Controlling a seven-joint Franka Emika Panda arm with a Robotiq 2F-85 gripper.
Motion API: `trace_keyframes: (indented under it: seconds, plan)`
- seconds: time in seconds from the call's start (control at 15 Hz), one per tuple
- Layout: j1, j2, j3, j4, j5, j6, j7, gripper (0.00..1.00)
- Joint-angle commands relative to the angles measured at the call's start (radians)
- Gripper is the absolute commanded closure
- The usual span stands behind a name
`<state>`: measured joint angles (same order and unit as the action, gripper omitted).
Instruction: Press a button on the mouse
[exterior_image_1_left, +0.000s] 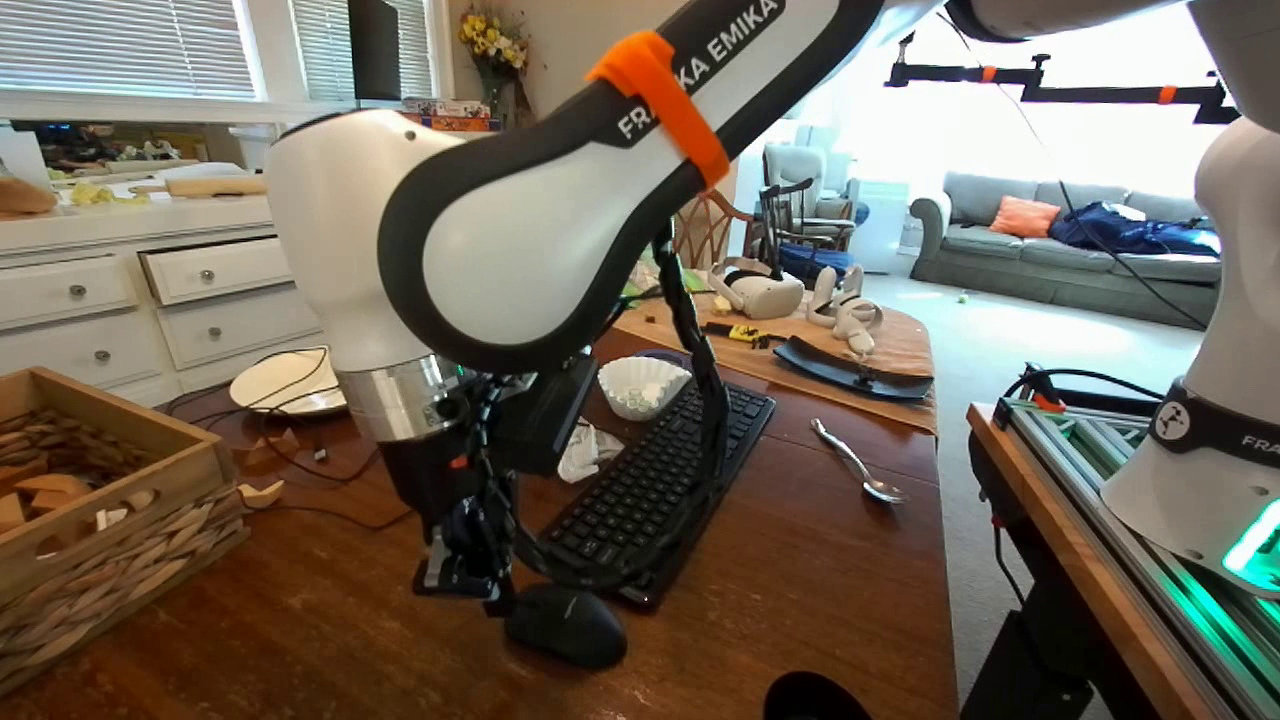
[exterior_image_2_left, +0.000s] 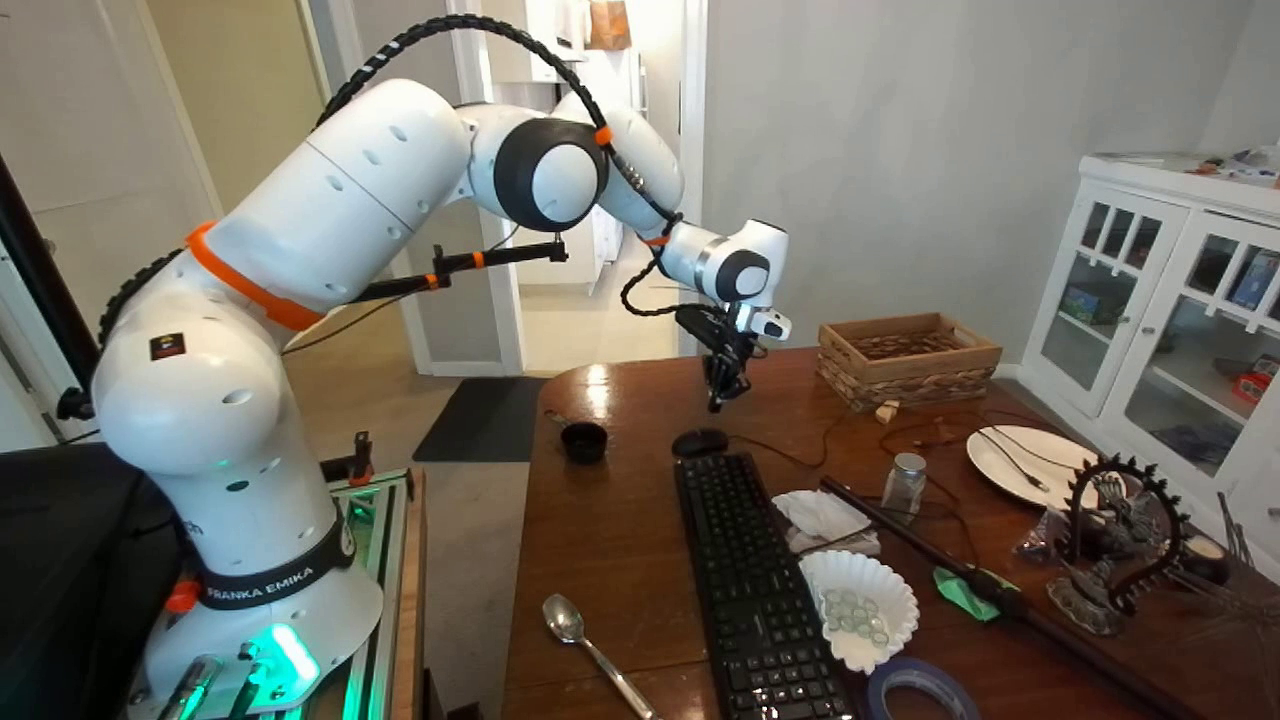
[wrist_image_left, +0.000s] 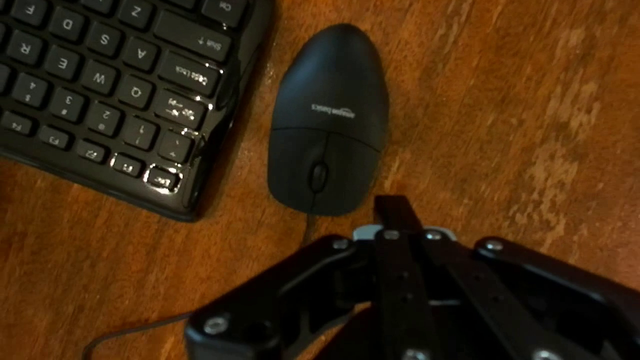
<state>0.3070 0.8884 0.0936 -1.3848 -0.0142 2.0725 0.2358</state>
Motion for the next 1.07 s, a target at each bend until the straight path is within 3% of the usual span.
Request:
trace_keyframes:
  seconds: [0.0,0.07,0.13,0.2,0.73,0.87,1.0]
  plan:
    - [0.022,-0.048,-0.013,-0.018,-0.018,-0.025,0.03,1.0]
    - [0.025,-0.065,-0.014,-0.027,-0.019,-0.024,0.04,1.0]
    - [0.028,-0.082,-0.019,-0.039,-0.02,-0.009,0.059,0.74]
    - [0.029,-0.103,-0.019,-0.054,-0.018,0.003,0.074,0.73]
    - [0.043,-0.331,-0.05,-0.264,-0.037,0.04,0.227,0.14]
    - [0.04,-0.4,-0.052,-0.347,-0.044,0.057,0.271,0.01]
    - [0.035,-0.473,-0.057,-0.435,-0.059,0.08,0.308,0.0]
